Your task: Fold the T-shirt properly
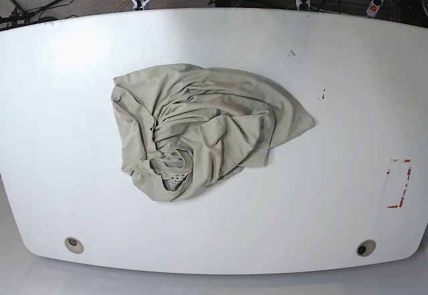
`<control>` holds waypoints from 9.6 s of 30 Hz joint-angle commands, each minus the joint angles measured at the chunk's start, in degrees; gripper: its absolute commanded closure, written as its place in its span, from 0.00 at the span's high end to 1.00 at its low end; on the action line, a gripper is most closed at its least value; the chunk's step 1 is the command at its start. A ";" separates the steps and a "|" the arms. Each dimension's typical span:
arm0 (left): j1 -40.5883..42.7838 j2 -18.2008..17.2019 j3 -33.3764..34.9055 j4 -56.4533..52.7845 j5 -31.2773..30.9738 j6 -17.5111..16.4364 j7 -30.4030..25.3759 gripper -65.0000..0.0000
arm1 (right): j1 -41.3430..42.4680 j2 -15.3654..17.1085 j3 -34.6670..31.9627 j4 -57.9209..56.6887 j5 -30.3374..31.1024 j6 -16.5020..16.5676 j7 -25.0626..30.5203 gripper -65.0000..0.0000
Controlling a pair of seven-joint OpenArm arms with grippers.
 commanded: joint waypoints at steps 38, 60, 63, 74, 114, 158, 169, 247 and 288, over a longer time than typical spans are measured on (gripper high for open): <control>26.62 0.04 -4.20 39.14 -0.31 -0.10 -0.19 0.60 | -23.58 -5.42 0.47 41.63 0.44 0.00 -10.41 0.24; 58.71 0.57 -8.16 89.08 -4.00 -0.19 -0.19 0.60 | -52.24 -1.99 0.47 80.84 16.44 0.53 -15.33 0.24; 62.40 0.13 -9.30 94.79 -7.69 -0.19 -0.19 0.60 | -55.40 -1.46 0.47 84.71 17.93 0.53 -15.33 0.24; 65.65 0.04 -14.58 104.72 -11.30 -0.19 -0.19 0.60 | -57.42 -1.90 7.16 94.47 26.37 0.62 -15.33 0.24; 42.36 -0.75 -17.39 104.20 -7.25 -0.28 -0.19 0.81 | -8.98 -0.15 7.16 96.93 30.33 0.62 -47.25 0.56; 33.83 -3.30 -17.13 104.11 -2.68 -0.28 6.06 0.81 | 22.58 -1.82 -15.61 52.27 22.94 0.09 -37.75 0.56; 33.74 -3.30 -17.13 104.11 -2.68 -0.28 7.29 0.81 | 25.13 -2.17 -15.61 52.18 22.94 0.18 -37.66 0.00; -7.58 -7.70 4.59 79.85 -2.68 -6.35 33.13 0.01 | 12.20 7.94 1.44 89.10 22.94 0.18 -42.59 0.00; -36.76 -19.74 -10.80 101.03 -3.12 -6.35 54.76 0.01 | 63.02 19.55 1.97 58.16 27.07 4.57 -57.97 0.00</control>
